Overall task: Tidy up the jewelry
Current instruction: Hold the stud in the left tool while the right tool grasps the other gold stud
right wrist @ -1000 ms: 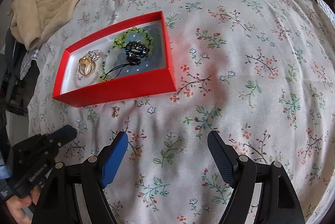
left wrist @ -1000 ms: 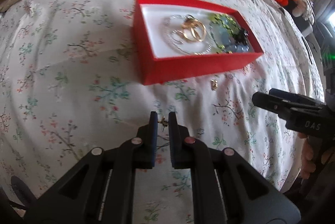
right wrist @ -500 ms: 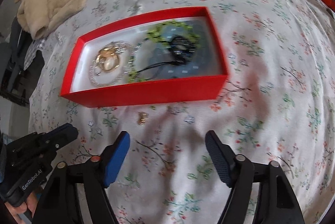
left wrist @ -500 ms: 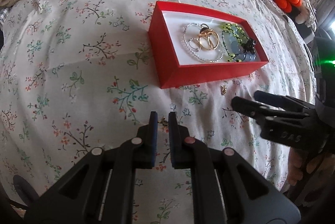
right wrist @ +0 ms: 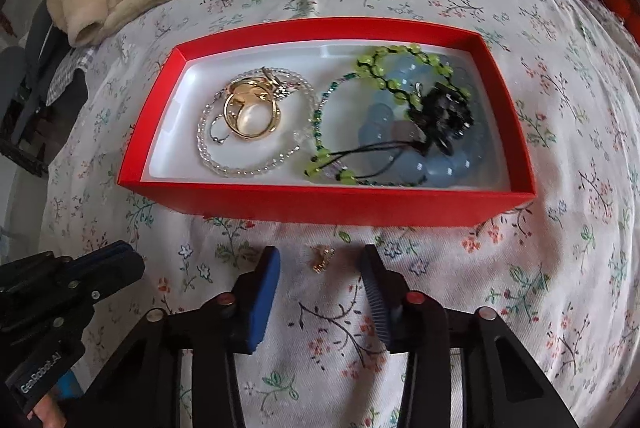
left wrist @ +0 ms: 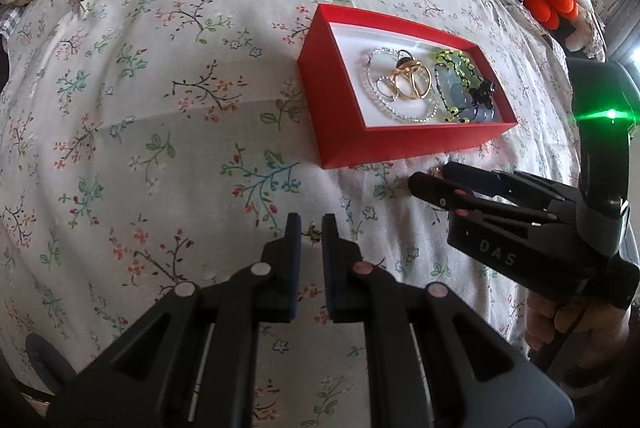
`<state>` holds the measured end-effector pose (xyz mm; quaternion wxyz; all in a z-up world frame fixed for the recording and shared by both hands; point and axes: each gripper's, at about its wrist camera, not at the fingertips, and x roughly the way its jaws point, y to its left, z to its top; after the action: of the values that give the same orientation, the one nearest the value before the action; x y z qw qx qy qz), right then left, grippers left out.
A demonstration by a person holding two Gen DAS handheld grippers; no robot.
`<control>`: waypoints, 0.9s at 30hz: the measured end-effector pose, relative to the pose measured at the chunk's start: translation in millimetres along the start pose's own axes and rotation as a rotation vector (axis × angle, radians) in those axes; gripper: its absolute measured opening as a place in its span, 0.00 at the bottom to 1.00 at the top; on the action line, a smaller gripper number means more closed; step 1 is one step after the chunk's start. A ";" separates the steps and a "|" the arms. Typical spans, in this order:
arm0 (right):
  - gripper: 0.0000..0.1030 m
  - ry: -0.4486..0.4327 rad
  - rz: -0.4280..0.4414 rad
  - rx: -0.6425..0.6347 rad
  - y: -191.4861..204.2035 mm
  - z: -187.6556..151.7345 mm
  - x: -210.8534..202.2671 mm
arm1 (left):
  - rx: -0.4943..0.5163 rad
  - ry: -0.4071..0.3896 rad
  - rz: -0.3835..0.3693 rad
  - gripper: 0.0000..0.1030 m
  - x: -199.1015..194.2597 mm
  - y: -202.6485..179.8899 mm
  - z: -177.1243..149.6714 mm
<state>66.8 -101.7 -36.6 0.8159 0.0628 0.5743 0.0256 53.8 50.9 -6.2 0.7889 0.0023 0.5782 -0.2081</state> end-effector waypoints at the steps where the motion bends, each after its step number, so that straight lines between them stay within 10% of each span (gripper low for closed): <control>1: 0.34 -0.003 -0.004 -0.007 2.1 0.8 1.2 | 0.000 0.000 0.000 0.11 -0.5 0.7 -0.7; 10: 0.12 -0.014 -0.010 -0.019 4.4 2.4 3.9 | -0.001 0.005 0.004 0.11 -0.4 1.0 -2.2; 27: 0.12 -0.004 0.009 -0.019 -4.0 -8.2 -11.0 | 0.009 0.005 -0.002 0.11 1.2 -9.2 -5.0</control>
<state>55.2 -106.3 -29.6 0.8173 0.0579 0.5722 0.0344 46.5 43.3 -6.8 0.7873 0.0060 0.5791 -0.2115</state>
